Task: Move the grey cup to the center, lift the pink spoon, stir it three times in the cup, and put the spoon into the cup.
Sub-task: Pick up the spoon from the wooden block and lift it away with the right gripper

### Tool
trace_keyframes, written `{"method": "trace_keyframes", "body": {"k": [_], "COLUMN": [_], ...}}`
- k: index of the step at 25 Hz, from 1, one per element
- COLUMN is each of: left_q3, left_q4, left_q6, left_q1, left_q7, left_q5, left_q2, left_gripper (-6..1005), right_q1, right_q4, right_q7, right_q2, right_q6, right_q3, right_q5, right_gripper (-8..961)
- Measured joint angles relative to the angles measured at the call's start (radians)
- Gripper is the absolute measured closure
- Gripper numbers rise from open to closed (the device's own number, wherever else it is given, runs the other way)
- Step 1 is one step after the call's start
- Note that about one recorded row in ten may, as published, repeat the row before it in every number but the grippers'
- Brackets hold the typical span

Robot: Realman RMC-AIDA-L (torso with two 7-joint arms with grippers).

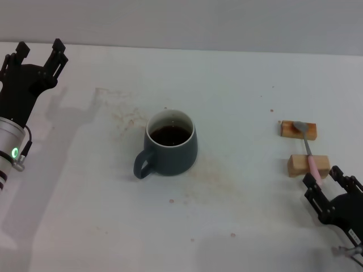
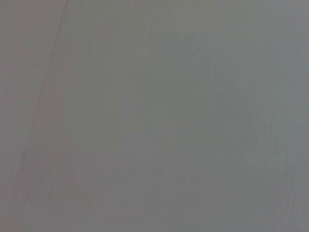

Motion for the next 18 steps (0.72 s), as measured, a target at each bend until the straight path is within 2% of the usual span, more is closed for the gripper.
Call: {"method": "trace_keyframes", "body": {"k": [10,15,18], "left_q3": [0.0,0.002,0.002], "left_q4": [-0.002,-0.002,-0.002], "left_q6": [0.0,-0.001,-0.005], "left_q1": [-0.001,-0.001,-0.002], "left_q7": [-0.001,-0.001,-0.001], "left_q5": [-0.001,-0.001,-0.001], "left_q2": [-0.001,-0.003,-0.003], "left_gripper": [172,172,172], "right_q1": [0.012,0.015,0.016], "right_q4": [0.001,0.001,0.0], "right_q7": [0.0,0.0,0.0], "right_q2": [0.0,0.0,0.0], "right_q6": [0.016,0.022,0.022], "right_q3": [-0.01,-0.011,-0.011], "right_q5": [-0.004,-0.005,-0.006], "right_gripper": [377,448,538]}}
